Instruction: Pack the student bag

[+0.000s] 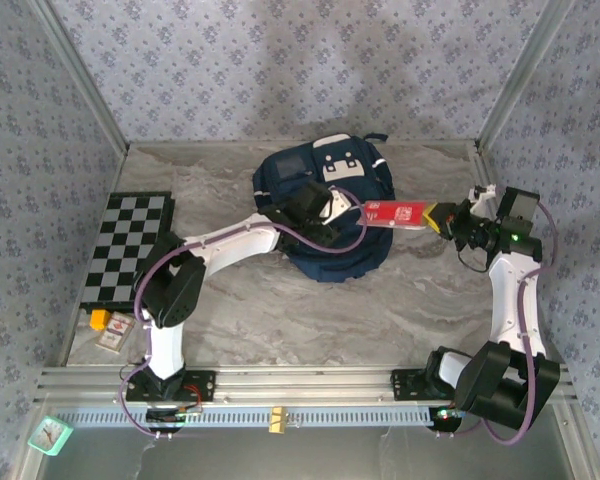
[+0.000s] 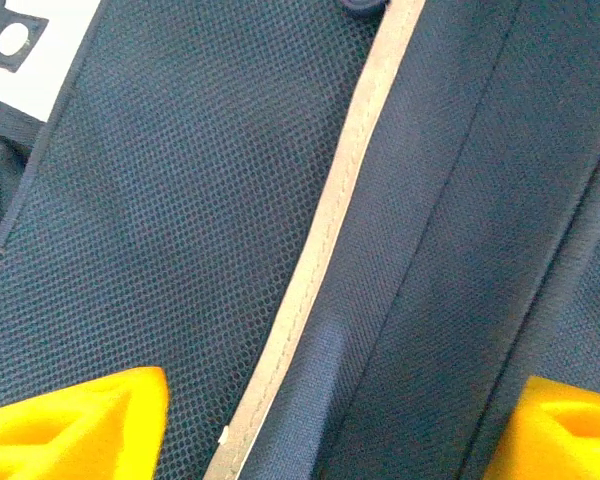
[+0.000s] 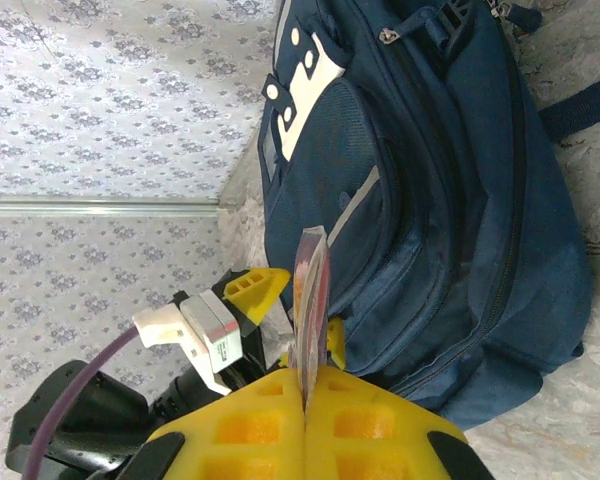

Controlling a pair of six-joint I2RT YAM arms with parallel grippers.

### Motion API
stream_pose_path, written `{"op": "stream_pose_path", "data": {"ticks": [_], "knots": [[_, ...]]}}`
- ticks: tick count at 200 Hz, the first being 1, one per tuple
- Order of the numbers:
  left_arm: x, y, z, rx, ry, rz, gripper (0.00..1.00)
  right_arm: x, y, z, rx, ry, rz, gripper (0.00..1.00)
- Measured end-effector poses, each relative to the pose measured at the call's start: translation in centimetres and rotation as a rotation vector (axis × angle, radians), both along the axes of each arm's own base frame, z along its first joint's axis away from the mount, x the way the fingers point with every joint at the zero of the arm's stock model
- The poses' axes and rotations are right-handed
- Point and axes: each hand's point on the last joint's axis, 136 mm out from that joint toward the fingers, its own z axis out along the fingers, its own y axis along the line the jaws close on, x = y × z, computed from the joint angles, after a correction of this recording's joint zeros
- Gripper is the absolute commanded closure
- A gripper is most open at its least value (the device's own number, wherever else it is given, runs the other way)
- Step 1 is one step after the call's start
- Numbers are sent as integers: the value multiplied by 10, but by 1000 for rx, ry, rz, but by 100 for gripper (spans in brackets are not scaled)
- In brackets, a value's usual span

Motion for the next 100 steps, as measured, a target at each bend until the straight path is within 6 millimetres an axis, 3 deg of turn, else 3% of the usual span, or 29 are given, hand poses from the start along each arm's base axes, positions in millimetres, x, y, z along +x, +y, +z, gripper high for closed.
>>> {"op": "stream_pose_path", "data": {"ticks": [44,63,100], "knots": [[13,8,12,-69,35,26,58,-14,-4,-4,-32,30,-16,100],[14,9,20,-101,41,27,76,-18,-4,-3,-52,31,-19,100],[12,7,45,-151,18,20,96,-21,12,-11,-60,58,36,100]]}}
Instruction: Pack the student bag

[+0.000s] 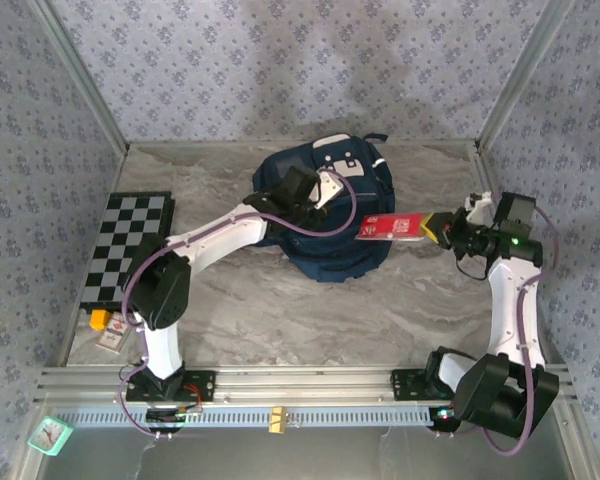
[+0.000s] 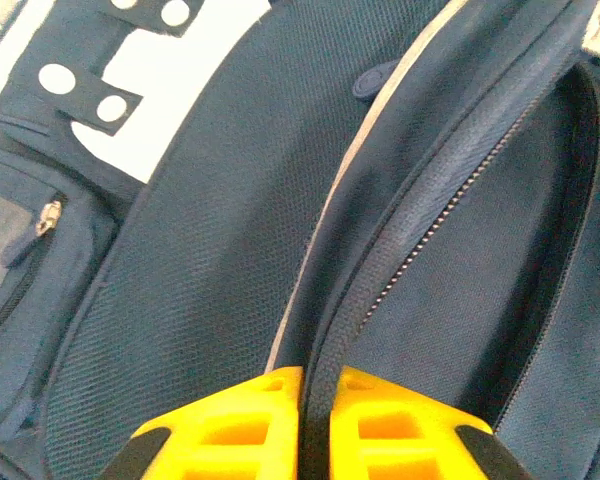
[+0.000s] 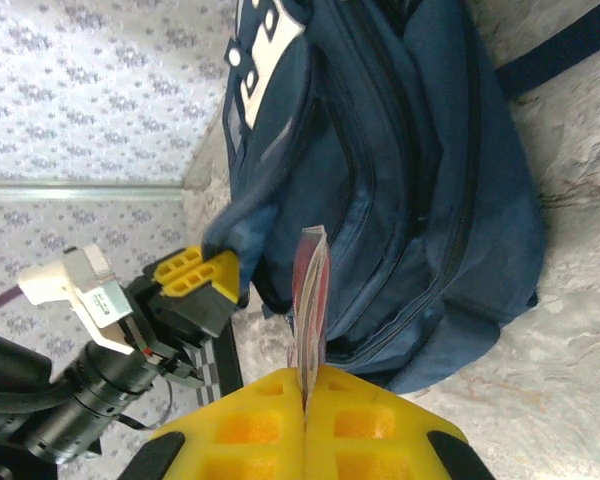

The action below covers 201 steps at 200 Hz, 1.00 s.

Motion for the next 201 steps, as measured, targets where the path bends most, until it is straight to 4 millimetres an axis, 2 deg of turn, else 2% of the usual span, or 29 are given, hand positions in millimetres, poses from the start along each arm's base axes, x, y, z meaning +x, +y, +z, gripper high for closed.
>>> {"op": "stream_pose_path", "data": {"ticks": [15,51,70,101,114,142,157,201], "knots": [[-1,1,14,-18,-25,4,100,3,13,-4,1,5,47,100],[-9,2,49,-41,-102,-2,100,25,54,-8,12,-15,147,100],[-16,3,53,-38,-108,-12,100,41,75,-16,9,-26,182,100],[-21,6,58,-28,-117,-6,100,67,107,-39,-21,-24,212,100],[-24,9,57,-25,-117,-3,100,76,118,-47,-30,-34,214,97],[-25,11,54,-21,-113,-2,100,92,142,-56,-61,-83,224,88],[-24,12,55,-16,-119,8,100,96,150,-62,-84,-92,228,80],[-23,13,55,-15,-121,11,100,95,139,-70,-163,-94,229,48]]}}
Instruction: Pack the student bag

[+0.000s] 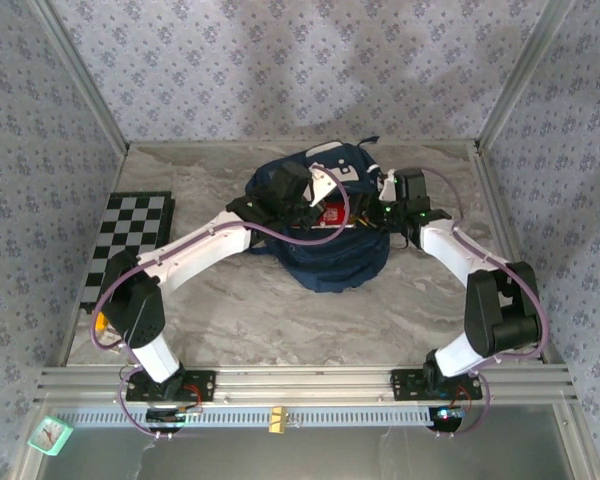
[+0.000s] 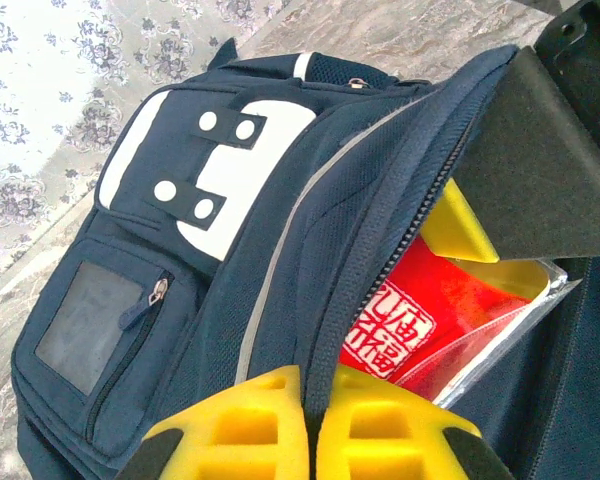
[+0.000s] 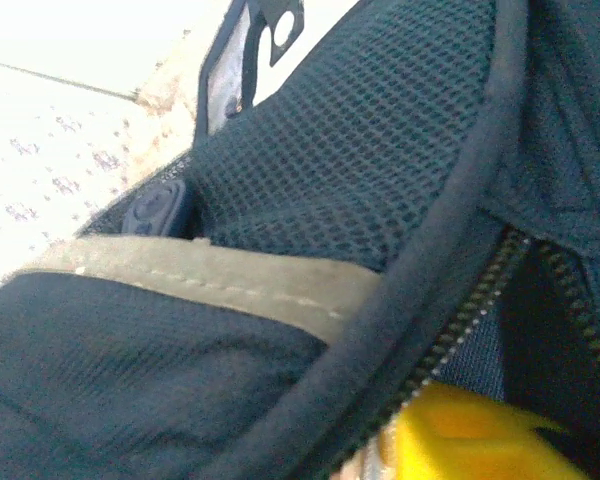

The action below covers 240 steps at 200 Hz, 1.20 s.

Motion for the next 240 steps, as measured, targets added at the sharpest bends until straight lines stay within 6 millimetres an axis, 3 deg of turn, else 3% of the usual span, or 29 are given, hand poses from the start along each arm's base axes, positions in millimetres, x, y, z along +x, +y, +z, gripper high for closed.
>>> {"op": "stream_pose_path", "data": {"ticks": [46,76,110,142,189,224,240], "knots": [[-6,-1,-6,0,12,-6,100,-20,-33,13,-91,-14,8,42],[-6,-1,-5,-8,15,-1,100,-32,-53,11,-110,13,-25,55],[-6,-1,-5,-13,18,3,100,-54,-28,-6,-108,75,32,82],[-6,-1,-5,-15,20,4,100,-64,1,-13,-115,93,81,94],[-7,-2,-6,-22,31,3,100,-38,6,-41,-161,115,34,99],[-7,-2,-6,-29,37,10,100,0,10,-23,-153,18,-1,94],[-7,-2,-6,-37,43,17,100,7,12,-14,-147,-17,-4,92]]}}
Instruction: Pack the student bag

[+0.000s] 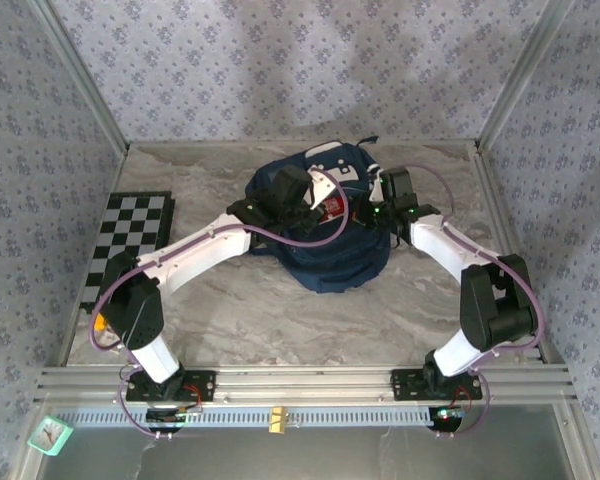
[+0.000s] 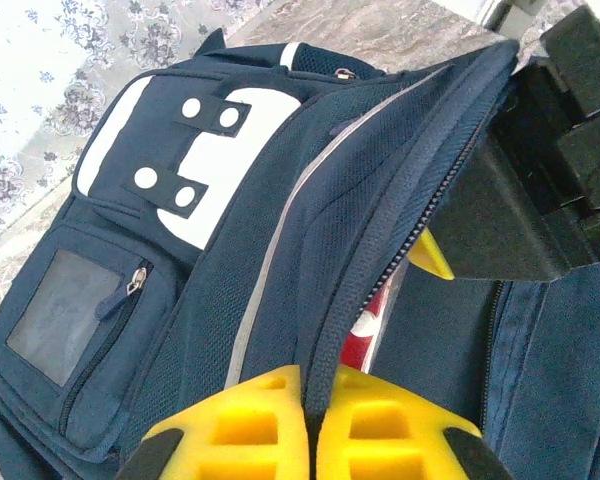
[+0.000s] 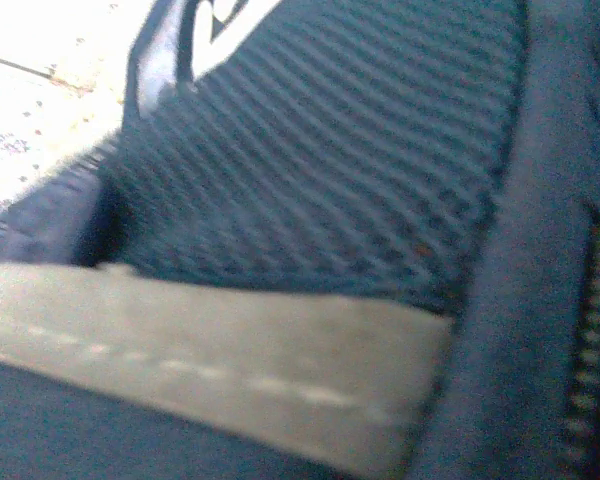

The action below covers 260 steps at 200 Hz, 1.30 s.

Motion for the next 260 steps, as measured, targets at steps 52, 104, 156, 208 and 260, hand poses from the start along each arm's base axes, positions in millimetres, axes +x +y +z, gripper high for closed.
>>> {"op": "stream_pose_path", "data": {"ticks": [52,104,156,208,260], "knots": [[-4,-3,-1,-69,66,29,64,-26,-27,15,-16,-39,-9,81],[-28,20,15,-293,225,99,42,-78,-68,66,-45,-150,-53,62],[16,102,-7,-552,428,444,42,-104,-29,27,-36,42,64,54],[48,120,-91,-683,698,638,44,-99,24,5,-41,115,133,53],[58,96,-118,-755,818,622,49,-84,26,-9,-48,137,85,52]]}}
